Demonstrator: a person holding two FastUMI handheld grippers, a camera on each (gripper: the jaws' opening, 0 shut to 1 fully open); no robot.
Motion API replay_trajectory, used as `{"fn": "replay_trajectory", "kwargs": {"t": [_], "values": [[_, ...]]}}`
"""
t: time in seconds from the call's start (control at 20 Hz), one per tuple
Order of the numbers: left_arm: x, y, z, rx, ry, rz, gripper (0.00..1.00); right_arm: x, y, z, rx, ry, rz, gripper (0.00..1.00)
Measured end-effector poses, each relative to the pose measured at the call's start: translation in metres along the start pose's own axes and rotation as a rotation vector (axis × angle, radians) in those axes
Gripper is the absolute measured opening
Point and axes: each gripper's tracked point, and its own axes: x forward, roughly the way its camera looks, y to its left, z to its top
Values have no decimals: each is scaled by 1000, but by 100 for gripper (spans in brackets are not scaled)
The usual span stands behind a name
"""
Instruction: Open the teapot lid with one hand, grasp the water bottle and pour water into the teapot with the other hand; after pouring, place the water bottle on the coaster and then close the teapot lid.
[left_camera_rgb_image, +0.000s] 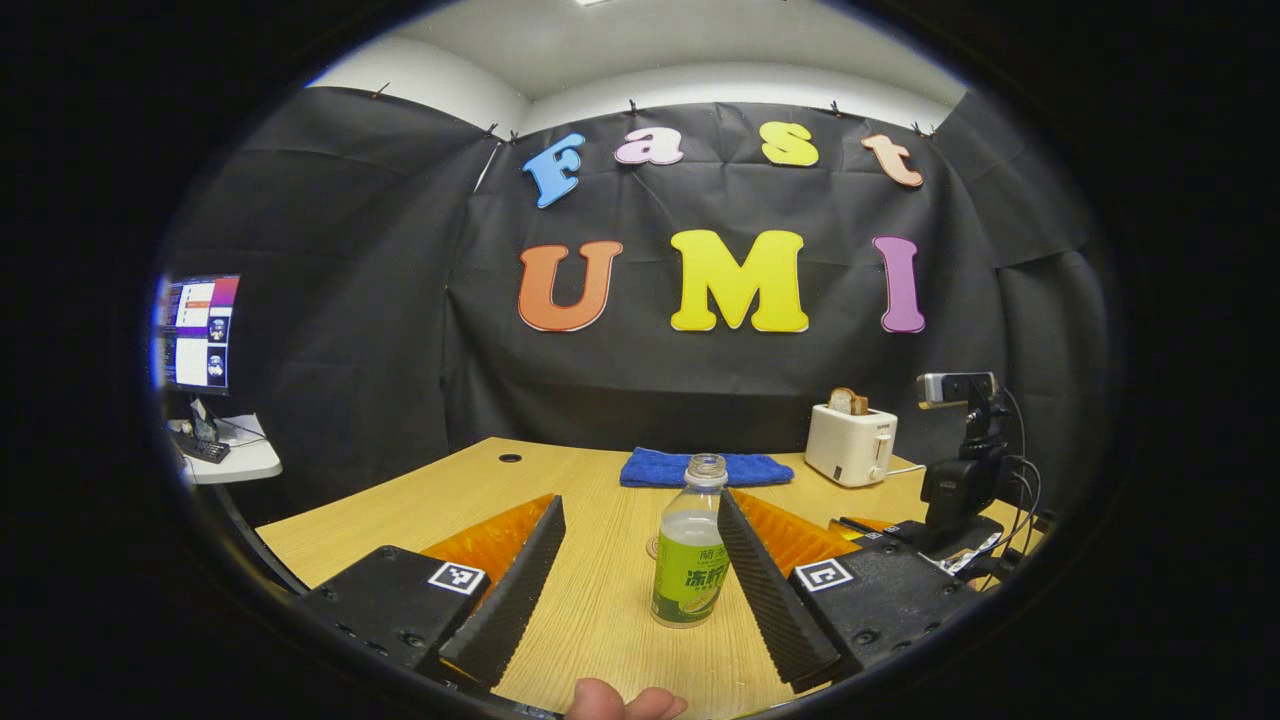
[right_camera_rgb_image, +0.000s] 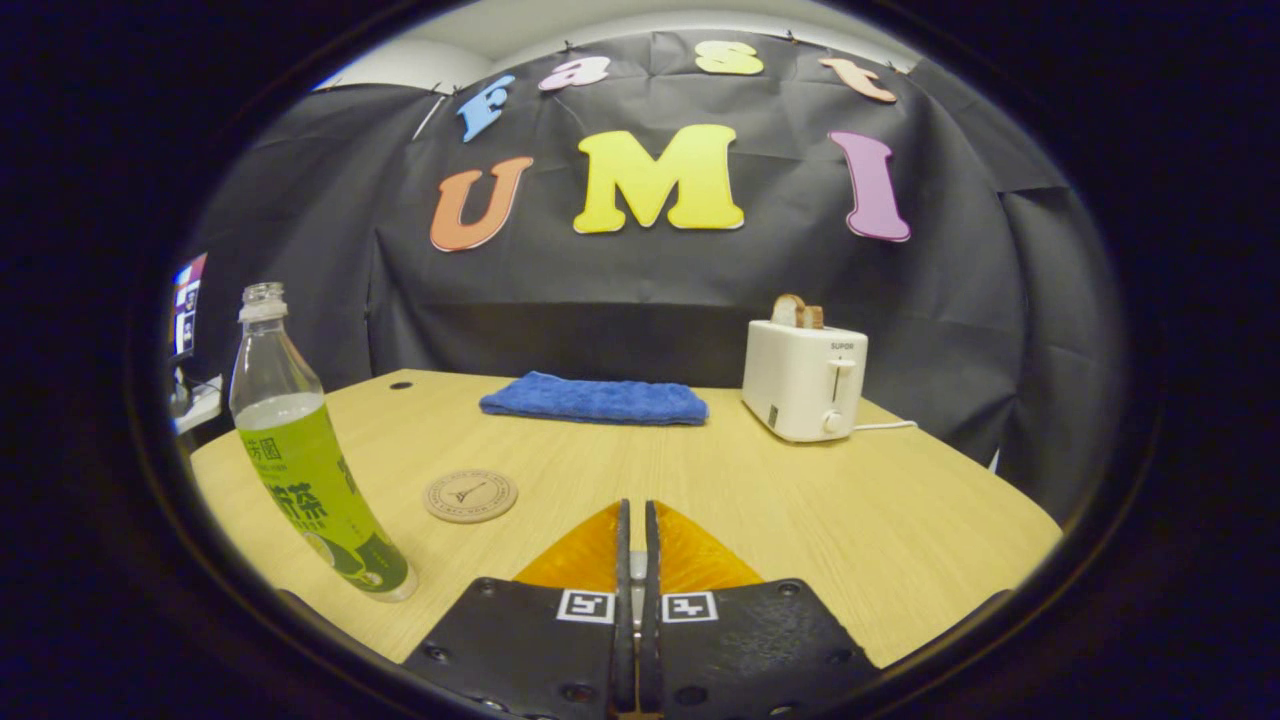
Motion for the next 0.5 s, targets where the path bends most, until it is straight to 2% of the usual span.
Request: {"fn": "replay_trajectory", "kwargs": {"t": [0.5], "values": [[5,-4,-7,-20,14,-18,96,-11,-2,28,44,-61,40,0]]}}
